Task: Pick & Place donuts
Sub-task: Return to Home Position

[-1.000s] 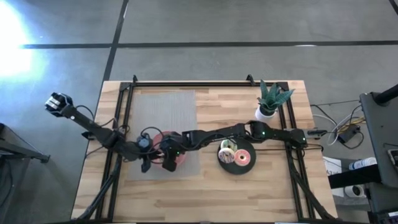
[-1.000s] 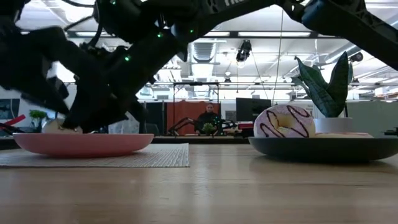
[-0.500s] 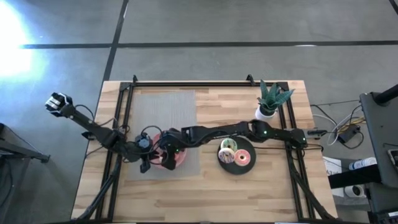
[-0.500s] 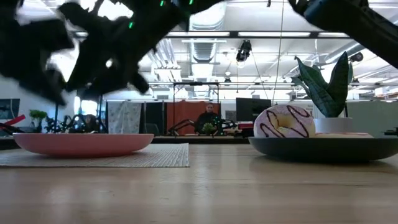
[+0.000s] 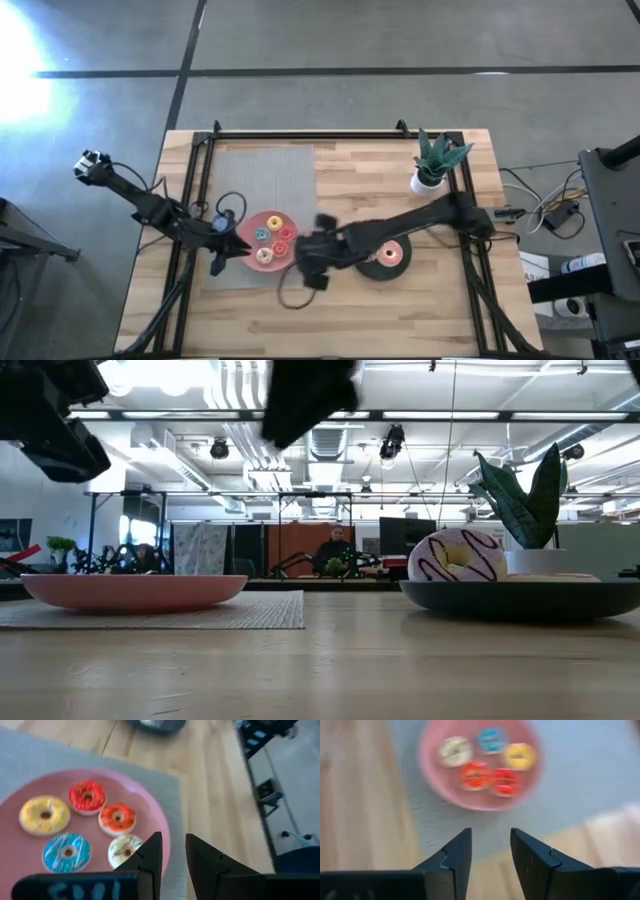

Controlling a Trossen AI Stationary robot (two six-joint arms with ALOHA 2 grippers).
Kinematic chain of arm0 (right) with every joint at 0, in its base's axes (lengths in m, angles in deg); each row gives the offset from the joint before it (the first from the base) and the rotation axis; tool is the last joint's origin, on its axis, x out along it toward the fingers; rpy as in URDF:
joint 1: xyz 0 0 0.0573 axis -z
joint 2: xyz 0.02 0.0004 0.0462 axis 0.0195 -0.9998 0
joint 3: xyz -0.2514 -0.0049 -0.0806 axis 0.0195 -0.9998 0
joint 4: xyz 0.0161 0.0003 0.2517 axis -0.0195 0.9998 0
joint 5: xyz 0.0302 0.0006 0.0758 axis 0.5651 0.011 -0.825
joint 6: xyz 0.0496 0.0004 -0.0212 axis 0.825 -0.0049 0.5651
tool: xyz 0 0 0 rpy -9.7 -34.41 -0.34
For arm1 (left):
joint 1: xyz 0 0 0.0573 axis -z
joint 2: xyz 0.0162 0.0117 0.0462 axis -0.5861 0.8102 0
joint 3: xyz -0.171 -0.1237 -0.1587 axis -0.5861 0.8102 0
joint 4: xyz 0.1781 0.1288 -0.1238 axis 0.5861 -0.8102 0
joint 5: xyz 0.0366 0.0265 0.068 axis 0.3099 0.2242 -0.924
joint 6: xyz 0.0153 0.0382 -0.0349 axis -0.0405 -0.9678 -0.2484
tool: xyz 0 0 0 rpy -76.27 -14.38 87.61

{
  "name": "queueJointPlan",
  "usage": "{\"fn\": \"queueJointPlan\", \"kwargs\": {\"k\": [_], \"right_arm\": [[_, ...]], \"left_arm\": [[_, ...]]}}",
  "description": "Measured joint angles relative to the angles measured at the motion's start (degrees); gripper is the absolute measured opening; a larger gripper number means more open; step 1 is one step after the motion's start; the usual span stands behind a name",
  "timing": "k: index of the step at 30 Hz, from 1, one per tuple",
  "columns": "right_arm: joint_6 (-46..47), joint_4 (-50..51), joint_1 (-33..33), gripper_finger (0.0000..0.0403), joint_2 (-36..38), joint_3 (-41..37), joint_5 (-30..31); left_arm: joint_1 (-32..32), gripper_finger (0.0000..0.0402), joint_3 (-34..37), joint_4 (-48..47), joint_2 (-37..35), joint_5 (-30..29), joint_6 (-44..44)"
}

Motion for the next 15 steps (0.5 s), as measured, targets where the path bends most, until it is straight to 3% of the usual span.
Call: {"fn": "queueJointPlan", "kwargs": {"k": [6, 12, 15], "right_arm": [[11.45, -4.76, -1.42, 0.0118, 17.59, -21.99, 3.92], [12.17, -16.3, 1.55, 0.0108, 38.75, -44.56, 0.13], [11.12, -19.34, 3.77, 0.0104, 47.74, -53.23, -2.61]], "left_arm": [[-0.32, 0.006, -2.68, -2.3, -3.94, -4.64, -3.02], [-0.44, 0.006, -8.99, -13.14, -4.78, -25.38, 1.71], [-0.44, 0.006, -11.67, -14.33, -4.83, -28.6, 4.51]]}}
